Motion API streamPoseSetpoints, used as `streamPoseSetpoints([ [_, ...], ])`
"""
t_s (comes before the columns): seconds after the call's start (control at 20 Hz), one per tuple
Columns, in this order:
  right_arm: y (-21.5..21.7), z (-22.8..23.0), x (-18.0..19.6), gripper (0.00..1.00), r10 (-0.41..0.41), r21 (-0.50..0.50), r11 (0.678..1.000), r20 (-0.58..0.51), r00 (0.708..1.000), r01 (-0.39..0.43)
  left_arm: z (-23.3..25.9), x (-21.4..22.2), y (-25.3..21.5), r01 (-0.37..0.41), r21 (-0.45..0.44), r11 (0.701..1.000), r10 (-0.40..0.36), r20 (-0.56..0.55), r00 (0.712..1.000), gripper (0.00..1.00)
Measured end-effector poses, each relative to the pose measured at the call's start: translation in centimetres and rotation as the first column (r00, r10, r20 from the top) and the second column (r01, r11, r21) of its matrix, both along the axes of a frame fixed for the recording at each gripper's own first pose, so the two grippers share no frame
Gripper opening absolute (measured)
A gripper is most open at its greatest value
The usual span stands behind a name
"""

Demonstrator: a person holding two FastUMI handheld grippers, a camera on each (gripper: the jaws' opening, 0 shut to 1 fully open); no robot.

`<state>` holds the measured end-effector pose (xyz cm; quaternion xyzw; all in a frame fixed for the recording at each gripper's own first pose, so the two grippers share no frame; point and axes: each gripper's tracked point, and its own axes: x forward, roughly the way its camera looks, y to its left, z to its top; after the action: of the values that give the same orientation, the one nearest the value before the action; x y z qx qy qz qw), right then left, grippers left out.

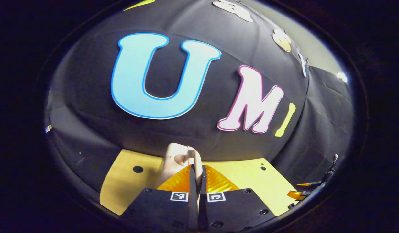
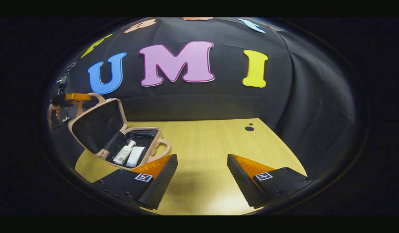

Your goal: First open the suitcase, pack the skin care products into it, and then close the suitcase.

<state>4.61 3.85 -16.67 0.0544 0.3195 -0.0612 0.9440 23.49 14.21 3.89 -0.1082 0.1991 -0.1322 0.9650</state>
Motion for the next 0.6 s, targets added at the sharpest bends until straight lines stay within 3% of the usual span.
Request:
streamPoseSetpoints([
  [0.2,-2.9,-0.2,-1.3,1.0,-0.037,0.018,0.999,-0.001,0.999,0.037,-4.3,0.2,-7.8,0.081,-0.024,0.996,-0.082,-0.027,0.996,0.07],
  [0.45,-6.6,-1.4,-1.5,0.98,-0.067,0.044,0.997,-0.003,0.998,0.067,-11.7,0.6,-15.6,0.044,-0.111,0.993,-0.055,-0.105,0.993,0.07],
  [0.6,-8.9,-1.5,-0.8,0.98,-0.076,0.066,0.995,0.009,0.997,0.076,-17.1,0.9,-18.8,0.025,-0.043,0.999,-0.032,-0.15,0.988,0.07],
])
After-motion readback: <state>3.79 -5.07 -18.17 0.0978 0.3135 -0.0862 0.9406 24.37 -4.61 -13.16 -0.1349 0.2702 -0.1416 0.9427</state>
